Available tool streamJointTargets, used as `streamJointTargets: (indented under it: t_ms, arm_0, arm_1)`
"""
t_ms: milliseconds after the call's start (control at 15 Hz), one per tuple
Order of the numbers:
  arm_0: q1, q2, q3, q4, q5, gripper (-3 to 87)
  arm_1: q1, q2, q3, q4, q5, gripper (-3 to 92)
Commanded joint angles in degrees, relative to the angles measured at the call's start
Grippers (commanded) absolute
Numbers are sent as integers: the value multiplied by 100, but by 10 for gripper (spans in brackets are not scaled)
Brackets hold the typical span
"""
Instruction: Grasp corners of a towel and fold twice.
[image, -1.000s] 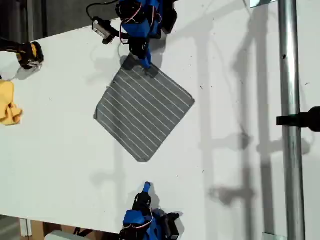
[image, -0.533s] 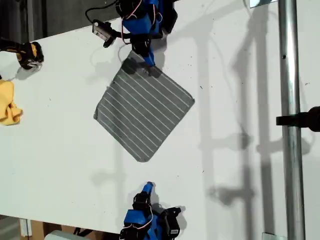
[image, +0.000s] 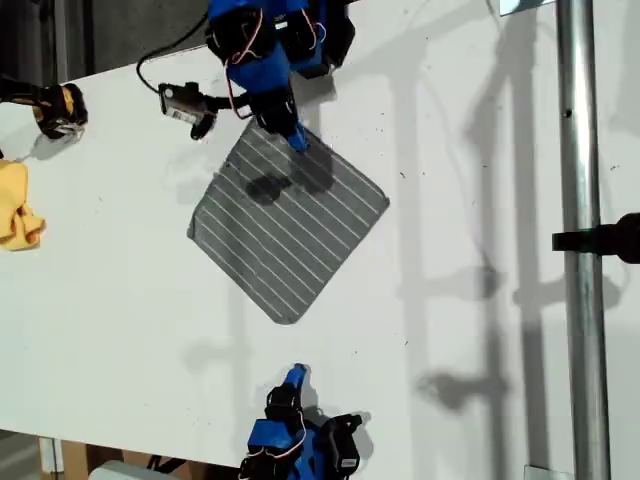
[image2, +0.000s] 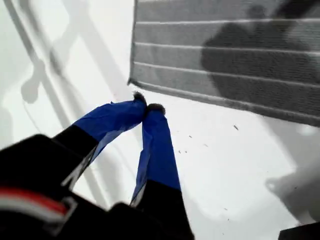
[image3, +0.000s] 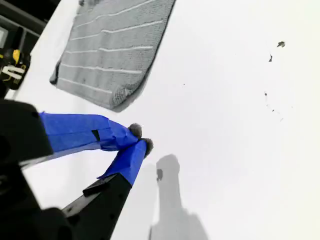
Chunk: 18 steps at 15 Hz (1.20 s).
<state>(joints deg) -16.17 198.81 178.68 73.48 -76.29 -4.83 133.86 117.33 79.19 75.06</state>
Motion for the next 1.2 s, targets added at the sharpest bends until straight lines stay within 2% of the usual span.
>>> streamJointTargets:
  t_ms: [0,133,333,667,733,867,1133]
  arm_0:
    - [44,26,-18,-9,-18,-7]
    - [44,26,-18,-9,-18,-7]
    - [44,26,-18,-9,-9,-5]
    - [35,26,-18,-9,9,-5]
    - [35,26,-18,-9,9,-5]
    - [35,26,-18,-9,9,-5]
    - [35,26,-18,-9,18,-5]
  arm_1:
    - [-360,-1969,-2250,580,-422,-2]
    - [-571,-3059,-3489,1125,-536,-2]
    - [-809,-3937,-4729,1485,-527,-2]
    - [-817,-4096,-4852,1362,-527,-2]
    - [-826,-4069,-4781,1274,-554,86]
    - [-958,-4061,-4746,1107,-571,323]
    - [-932,-3771,-4518,1107,-571,345]
